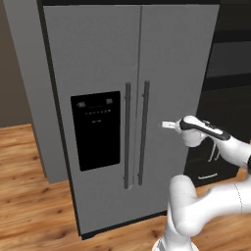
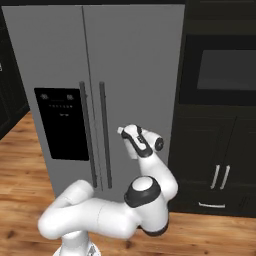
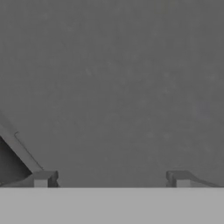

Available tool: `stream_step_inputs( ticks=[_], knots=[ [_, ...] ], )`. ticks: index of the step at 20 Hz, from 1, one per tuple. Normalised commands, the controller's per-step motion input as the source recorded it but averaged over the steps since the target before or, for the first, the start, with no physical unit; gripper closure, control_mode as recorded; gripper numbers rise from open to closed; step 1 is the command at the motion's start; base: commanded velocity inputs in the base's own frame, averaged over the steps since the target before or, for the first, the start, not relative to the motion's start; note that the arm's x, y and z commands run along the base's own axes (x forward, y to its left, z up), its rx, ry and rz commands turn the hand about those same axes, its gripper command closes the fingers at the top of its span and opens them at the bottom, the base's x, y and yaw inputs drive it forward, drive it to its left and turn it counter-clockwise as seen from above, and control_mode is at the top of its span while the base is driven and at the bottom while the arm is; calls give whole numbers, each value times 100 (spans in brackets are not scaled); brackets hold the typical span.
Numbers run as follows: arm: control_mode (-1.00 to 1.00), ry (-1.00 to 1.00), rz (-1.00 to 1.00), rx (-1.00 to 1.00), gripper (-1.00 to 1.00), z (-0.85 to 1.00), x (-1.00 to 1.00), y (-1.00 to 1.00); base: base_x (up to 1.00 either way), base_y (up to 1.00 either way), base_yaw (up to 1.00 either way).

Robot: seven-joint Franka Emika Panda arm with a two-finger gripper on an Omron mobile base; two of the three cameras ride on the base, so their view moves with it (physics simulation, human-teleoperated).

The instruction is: Place the tupperware on the second highest shelf of the fridge. Make space for the tupperware among the existing items by rearranging them on the shelves if needed. Close the fridge door when finished.

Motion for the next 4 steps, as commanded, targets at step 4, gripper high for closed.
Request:
stream_step_inputs(
  ticks=[4],
  knots=[
    [-100,0,-3,0,-100,-19,42,3,0,0,0]
  ],
)
